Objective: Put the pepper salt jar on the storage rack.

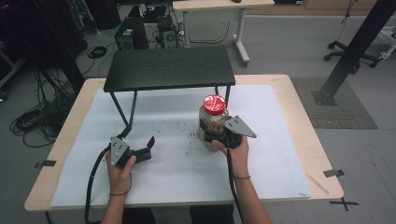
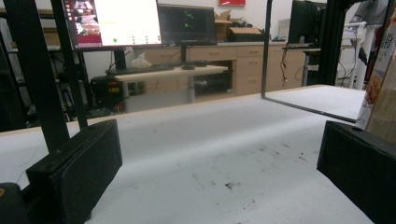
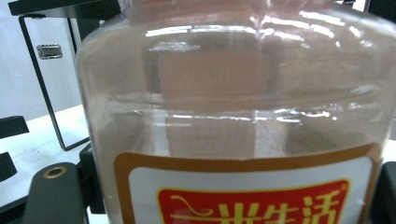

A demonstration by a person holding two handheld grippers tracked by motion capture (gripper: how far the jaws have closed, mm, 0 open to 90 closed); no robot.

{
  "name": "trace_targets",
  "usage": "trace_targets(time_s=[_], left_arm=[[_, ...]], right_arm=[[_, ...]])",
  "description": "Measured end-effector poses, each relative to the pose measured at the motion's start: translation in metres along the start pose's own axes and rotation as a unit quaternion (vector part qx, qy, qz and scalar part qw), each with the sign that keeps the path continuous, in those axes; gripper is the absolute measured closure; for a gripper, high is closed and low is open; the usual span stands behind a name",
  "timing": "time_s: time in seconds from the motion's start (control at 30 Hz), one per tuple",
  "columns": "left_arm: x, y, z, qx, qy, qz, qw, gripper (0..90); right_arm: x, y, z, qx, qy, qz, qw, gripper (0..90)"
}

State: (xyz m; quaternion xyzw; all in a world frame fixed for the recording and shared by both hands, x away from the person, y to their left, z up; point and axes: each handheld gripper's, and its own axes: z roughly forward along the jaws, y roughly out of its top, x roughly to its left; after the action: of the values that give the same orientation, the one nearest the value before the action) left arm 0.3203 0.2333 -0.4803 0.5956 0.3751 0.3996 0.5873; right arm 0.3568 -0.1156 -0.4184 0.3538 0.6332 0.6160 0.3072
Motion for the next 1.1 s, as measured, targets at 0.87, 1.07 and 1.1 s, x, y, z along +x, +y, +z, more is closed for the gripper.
trace_targets(time_s=[0.87,1.07,1.1], left_arm=[[0.0000,0.0000,0.0000,0.000,0.000,0.000,1.0000,0.2],[0.0003,0.0001,0.0001,0.001,0.000,-0.001,1.0000,0.2],[0.0002,0.0001,0.0001,0.000,0.000,-0.001,1.0000,0.2]], right_arm=[[0.0003,0.0015,-0.0021,0.015,-0.006,-0.016,0.9997,25.0],[0.0012,0.0027,-0.0031,0.019,-0.006,-0.018,0.9996,25.2],[0.0013,0.0030,-0.0035,0.021,-0.006,-0.018,0.9996,25.2]])
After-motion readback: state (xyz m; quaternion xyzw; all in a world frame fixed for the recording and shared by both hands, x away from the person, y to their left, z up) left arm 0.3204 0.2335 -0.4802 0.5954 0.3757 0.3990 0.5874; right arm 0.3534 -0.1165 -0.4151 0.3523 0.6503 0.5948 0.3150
